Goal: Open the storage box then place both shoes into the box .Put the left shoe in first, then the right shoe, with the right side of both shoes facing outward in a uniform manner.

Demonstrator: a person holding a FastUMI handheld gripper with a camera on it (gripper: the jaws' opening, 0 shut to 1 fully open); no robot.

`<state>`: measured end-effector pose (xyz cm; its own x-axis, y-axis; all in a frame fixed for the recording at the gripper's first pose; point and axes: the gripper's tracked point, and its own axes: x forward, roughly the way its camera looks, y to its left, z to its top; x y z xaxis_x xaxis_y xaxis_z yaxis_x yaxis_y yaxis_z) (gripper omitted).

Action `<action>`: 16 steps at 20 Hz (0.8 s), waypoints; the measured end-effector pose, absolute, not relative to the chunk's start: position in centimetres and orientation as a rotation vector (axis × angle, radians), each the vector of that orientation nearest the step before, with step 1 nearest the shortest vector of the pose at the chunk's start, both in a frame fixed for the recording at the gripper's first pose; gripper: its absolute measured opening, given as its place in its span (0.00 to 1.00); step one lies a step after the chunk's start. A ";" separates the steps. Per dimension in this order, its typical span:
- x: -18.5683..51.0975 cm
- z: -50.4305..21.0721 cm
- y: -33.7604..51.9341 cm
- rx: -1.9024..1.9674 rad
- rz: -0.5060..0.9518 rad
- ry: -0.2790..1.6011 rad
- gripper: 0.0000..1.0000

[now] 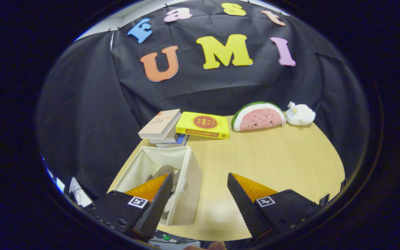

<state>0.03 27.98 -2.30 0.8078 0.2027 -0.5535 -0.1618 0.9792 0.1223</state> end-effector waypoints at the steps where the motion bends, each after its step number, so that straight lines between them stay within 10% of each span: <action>1: 0.3 -1.6 26.9 0.035 0.190 0.549 0.97; 16: -6.4 3.7 19.3 -0.063 0.100 0.066 0.96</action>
<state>-6.38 19.29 3.74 0.9928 0.0974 -0.0694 -0.1016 0.9931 -0.0594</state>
